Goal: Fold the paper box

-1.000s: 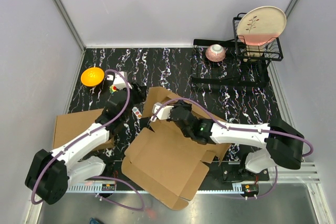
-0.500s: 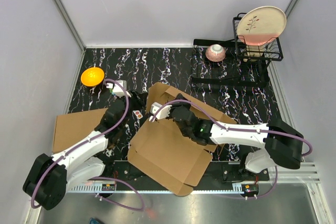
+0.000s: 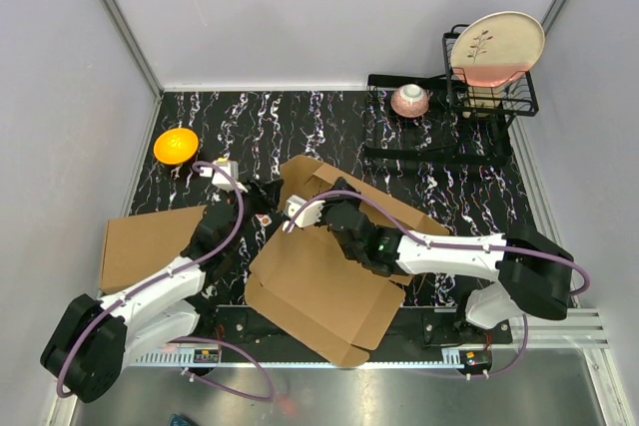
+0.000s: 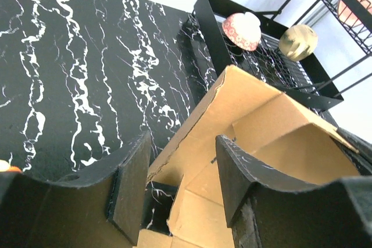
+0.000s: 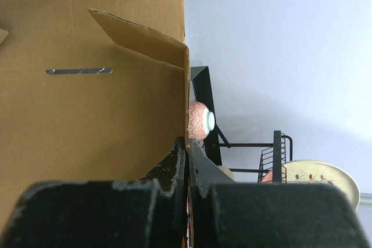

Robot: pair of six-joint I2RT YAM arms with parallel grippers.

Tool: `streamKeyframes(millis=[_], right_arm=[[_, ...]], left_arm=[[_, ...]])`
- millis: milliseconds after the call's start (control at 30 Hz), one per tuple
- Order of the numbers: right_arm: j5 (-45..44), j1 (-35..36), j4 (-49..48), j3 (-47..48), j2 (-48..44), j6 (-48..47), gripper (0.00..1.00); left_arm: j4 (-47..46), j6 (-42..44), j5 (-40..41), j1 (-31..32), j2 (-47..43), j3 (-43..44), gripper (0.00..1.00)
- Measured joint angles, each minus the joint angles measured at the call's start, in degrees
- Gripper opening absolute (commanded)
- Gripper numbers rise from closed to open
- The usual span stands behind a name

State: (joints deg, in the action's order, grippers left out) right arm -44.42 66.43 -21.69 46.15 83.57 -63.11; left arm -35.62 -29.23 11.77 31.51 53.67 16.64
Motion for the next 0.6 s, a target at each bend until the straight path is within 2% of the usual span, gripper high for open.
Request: streamKeyframes(millis=[267,533,600], right_arm=[[-0.09,0.00,0.09,0.00,0.87,1.53,0.00],[-0.09,0.00,0.17,0.02,0.90,2.78,0.00],[-0.07,0.00,0.20,0.02,0.90,2.95,0.00]], left_arm=[[-1.88,-0.28,1.14,2.45,0.72,-2.25,0.52],[-3.80,1.42,4.15,2.45,8.72,-0.92,0.51],[-4.59,1.84,4.46,2.45,10.69,-0.31,0.47]])
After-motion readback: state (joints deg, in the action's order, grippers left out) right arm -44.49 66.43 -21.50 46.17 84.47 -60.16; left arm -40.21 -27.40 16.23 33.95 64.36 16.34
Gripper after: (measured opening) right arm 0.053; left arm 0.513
